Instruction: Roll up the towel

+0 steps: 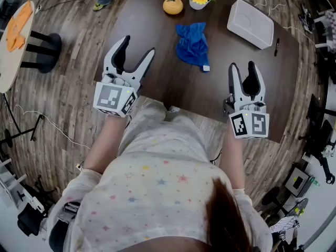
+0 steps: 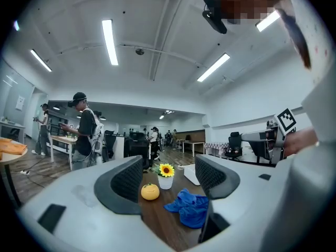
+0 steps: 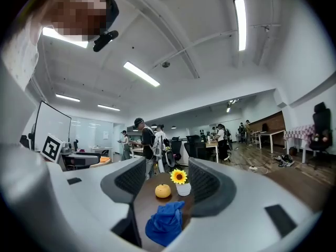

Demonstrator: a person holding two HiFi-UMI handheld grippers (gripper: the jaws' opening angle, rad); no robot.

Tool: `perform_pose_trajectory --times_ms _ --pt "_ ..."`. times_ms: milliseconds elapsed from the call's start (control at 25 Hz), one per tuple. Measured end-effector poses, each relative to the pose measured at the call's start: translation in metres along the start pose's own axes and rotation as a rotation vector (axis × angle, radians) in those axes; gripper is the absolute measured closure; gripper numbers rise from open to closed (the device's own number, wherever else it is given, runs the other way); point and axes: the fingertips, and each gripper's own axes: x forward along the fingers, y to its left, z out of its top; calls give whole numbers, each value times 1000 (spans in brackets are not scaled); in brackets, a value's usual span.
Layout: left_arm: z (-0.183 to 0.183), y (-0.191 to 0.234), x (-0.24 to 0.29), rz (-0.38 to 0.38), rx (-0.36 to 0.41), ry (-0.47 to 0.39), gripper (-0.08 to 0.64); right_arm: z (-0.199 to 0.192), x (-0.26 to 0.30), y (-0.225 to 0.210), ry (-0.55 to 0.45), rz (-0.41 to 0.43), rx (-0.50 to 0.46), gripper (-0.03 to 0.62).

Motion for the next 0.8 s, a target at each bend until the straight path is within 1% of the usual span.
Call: perform_pose_trajectory --times_ms 120,320,480,600,800 --pt "-1 15 23 -36 5 2 275 0 18 -4 4 -39 -7 341" --pt "1 44 54 -60 28 -21 275 -5 48 -4 17 -100 -10 347" --pt "-6 53 71 -102 18 -12 275 -14 56 -5 32 -141 4 348" --pt "-12 56 78 -107 10 3 275 -22 61 -6 51 -143 18 348" --pt "-21 54 86 -85 1 26 275 -27 67 -17 78 -110 18 348"
